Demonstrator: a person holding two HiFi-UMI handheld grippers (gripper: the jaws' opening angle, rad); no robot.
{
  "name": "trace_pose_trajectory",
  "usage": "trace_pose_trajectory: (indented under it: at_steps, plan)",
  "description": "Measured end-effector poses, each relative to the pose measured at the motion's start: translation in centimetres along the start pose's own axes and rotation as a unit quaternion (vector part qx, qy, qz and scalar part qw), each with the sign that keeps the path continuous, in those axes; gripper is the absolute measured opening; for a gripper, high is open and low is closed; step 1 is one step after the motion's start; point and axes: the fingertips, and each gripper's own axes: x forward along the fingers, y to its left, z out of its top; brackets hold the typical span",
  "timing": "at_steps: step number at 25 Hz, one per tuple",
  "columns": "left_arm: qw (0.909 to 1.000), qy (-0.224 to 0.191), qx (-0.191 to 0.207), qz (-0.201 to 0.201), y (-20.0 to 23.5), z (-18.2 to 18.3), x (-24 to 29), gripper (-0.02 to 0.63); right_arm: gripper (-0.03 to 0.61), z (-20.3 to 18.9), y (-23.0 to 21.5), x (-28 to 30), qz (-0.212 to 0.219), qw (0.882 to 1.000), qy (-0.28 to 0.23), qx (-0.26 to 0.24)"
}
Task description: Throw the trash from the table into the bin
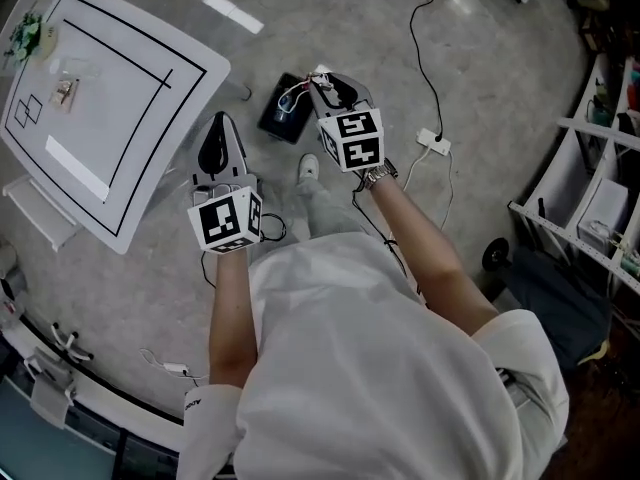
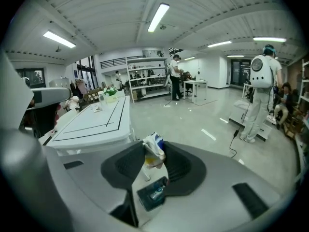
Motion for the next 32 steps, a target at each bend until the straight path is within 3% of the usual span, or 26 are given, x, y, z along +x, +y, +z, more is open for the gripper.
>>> trace_pose_trajectory:
  at_steps: [7, 16, 21, 27, 32]
  plan:
    - [0.999, 0.037, 0.002, -0.025, -0.8, -4.9, 2.5, 0.005, 0.12, -6.3, -0.7, 3.1, 0.004, 0.998, 0.055, -0.005]
    - [0.9918, 0.111, 0.009, -0.063, 0.4, -17.8, 8.1, 0.005, 0.12, -17.3, -1.3, 11.5, 0.006, 0.992, 0.122, 0.012]
    - [0.9882, 0.126, 0.004, -0.086, 0.2, -23.4, 11.0, 0.005, 0.121, -22.4, -1.6, 15.9, 0.014, 0.989, 0.147, 0.01]
    - [0.9837, 0.152, -0.006, -0.096, -0.1, -29.8, 11.9, 0.005, 0.121, -27.3, -1.3, 20.0, 0.029, 0.986, 0.167, -0.001]
    - [0.981, 0.166, -0.022, -0.097, -0.4, -32.7, 10.7, 0.005, 0.128, -30.2, -1.3, 21.4, 0.032, 0.981, 0.19, -0.001]
